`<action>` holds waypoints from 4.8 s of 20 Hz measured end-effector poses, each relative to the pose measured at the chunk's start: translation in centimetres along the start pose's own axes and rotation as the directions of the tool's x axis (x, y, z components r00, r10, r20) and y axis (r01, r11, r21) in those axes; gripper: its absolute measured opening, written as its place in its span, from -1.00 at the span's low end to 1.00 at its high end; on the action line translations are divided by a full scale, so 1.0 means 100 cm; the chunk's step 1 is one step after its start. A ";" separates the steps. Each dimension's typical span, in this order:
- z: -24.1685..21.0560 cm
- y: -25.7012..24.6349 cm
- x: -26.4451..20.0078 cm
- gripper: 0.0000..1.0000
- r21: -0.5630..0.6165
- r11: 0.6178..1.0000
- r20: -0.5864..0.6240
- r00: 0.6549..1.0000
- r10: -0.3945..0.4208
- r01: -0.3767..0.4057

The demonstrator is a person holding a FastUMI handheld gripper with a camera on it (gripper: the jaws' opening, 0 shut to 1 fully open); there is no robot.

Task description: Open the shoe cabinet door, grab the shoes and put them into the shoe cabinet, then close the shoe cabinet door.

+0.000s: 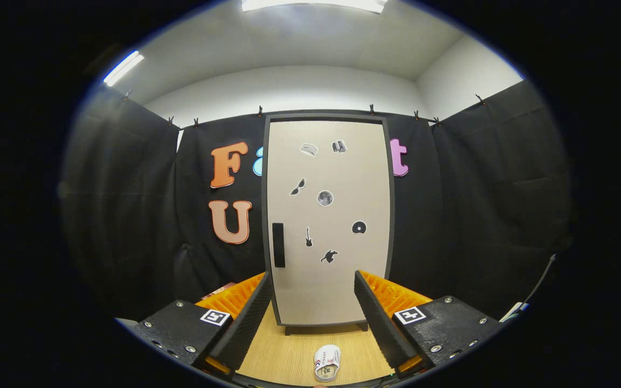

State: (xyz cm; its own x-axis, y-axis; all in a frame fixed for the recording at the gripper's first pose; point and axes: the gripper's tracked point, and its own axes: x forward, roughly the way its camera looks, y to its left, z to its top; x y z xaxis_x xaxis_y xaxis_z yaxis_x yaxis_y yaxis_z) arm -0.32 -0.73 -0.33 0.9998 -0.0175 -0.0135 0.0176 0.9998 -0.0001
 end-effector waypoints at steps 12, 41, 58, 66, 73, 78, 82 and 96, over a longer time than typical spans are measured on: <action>-0.029 0.047 0.091 0.90 0.037 0.998 -0.015 0.998 0.059 -0.058; -0.068 0.106 0.303 -0.22 -0.006 0.999 -0.018 0.999 0.036 -0.036; -0.066 0.083 0.233 -0.35 0.040 0.998 -0.015 0.998 0.057 -0.057; -0.069 0.034 0.161 -0.37 0.071 0.995 -0.005 0.997 0.071 -0.070; -0.067 0.000 0.127 -0.37 0.094 0.994 -0.007 0.998 0.058 -0.057; -0.067 -0.042 0.097 -0.38 0.093 0.996 0.014 1.000 0.014 -0.015; -0.068 -0.090 0.073 -0.38 0.123 0.992 0.026 0.999 -0.026 0.023; -0.061 -0.250 0.028 -0.47 0.086 0.980 0.048 0.982 -0.184 0.180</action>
State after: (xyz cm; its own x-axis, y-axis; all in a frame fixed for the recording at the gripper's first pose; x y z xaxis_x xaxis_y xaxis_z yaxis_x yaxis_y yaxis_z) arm 1.98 -25.76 -6.48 0.9789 -0.2015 0.0351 0.1980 0.9766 0.0834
